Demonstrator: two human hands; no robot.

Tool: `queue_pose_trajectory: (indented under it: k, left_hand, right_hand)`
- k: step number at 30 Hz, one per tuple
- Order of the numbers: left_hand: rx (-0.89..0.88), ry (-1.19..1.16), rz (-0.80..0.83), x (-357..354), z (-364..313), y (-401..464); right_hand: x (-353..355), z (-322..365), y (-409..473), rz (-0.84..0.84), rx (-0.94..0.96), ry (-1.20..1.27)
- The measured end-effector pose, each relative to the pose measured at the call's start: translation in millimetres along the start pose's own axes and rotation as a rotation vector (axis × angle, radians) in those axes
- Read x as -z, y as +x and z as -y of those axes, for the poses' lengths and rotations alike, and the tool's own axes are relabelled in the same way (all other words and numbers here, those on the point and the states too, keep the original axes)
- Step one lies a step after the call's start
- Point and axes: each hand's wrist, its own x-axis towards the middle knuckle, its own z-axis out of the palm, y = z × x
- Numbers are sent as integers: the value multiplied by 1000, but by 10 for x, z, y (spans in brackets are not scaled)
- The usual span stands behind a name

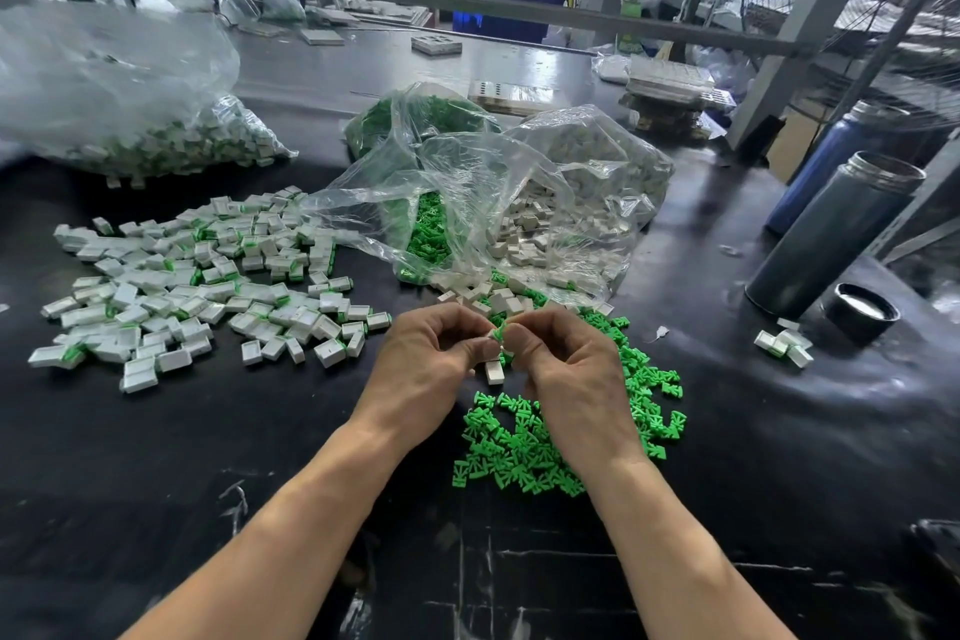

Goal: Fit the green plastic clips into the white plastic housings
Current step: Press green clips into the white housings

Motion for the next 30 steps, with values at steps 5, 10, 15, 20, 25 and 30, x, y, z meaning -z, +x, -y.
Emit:
queue_pose_trajectory:
  k: [5, 10, 15, 20, 25, 30]
  left_hand:
    - [10, -27, -26, -34, -5, -15]
    - [35, -89, -26, -81, 7, -26]
    - [33, -82, -54, -88, 19, -30]
    - [67, -135, -68, -83, 34, -24]
    - [-10, 69, -36, -49, 39, 21]
    - [-133, 302, -13, 55, 79, 66]
  right_hand:
    - [-40, 7, -33, -28, 5, 9]
    - [-76, 11, -43, -71, -71, 116]
    - [-131, 53, -100, -93, -115, 154]
    - [-142, 81, -98, -103, -100, 137]
    - [2, 86, -43, -14, 13, -157]
    - [154, 95, 33, 138, 172, -520]
